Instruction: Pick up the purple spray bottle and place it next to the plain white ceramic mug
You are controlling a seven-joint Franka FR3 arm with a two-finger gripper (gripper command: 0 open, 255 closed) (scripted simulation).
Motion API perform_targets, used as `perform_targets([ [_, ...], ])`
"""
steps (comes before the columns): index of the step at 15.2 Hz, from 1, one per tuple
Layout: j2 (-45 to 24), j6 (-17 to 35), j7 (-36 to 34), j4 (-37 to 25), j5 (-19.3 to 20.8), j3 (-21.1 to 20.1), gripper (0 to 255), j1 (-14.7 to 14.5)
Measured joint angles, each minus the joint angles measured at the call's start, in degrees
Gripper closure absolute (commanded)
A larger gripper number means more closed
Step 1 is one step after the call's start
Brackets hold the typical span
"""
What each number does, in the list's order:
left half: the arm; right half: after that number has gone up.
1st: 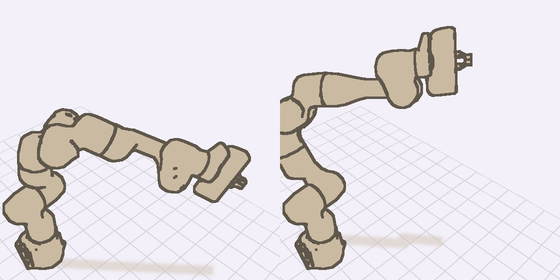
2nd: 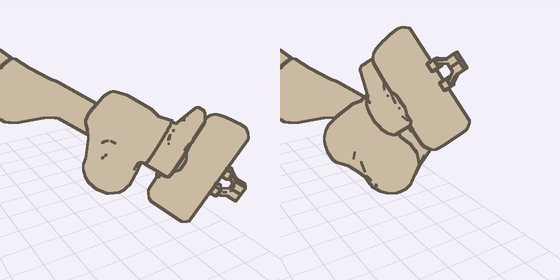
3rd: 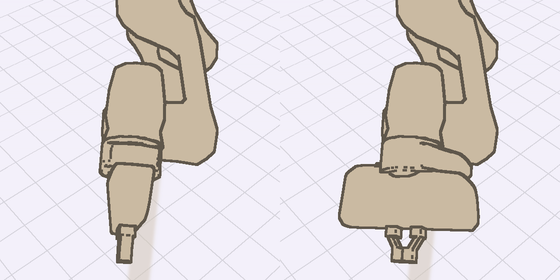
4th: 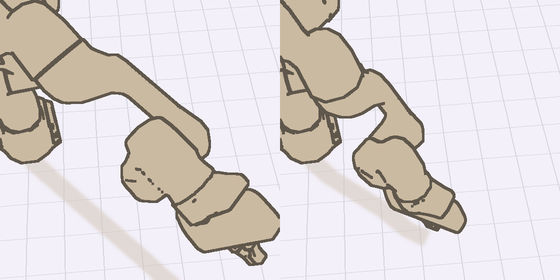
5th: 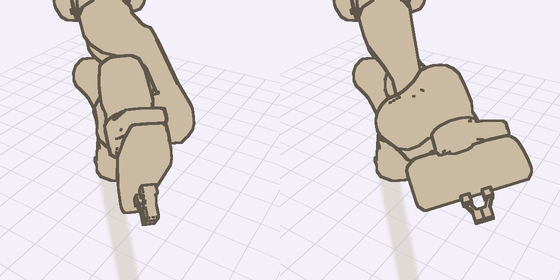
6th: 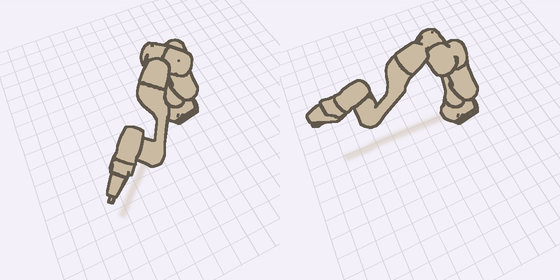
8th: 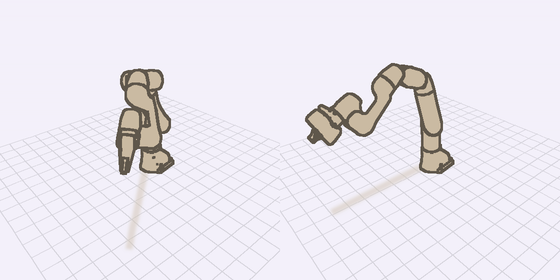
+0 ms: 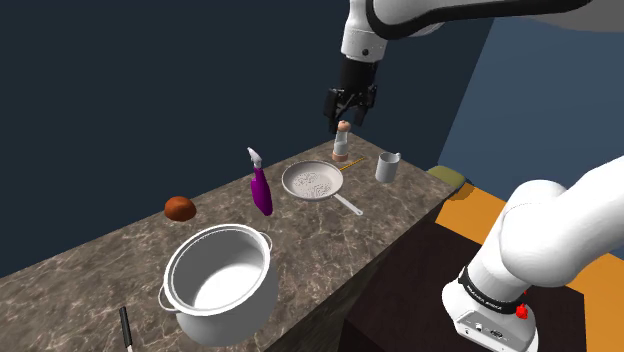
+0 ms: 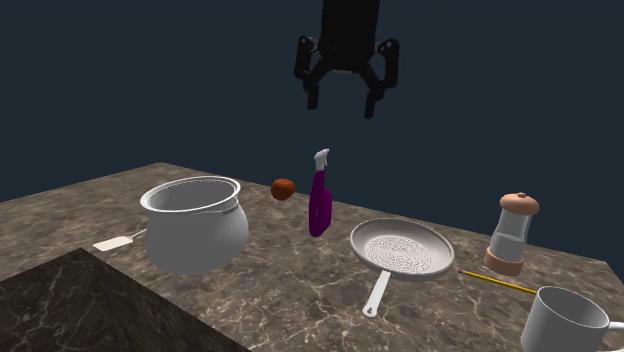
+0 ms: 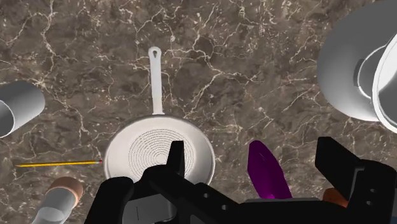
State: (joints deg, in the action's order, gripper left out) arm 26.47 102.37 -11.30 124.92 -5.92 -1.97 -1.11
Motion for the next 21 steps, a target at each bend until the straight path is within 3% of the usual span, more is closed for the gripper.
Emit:
perform_targets([
  [10,-21.6,5.9,-5.4,-14.8,2.3,-4.0,0,-1.2],
  [21,-48.0,4.1,-10.9,-41.4,7.6,-5.4,0,-4.4],
])
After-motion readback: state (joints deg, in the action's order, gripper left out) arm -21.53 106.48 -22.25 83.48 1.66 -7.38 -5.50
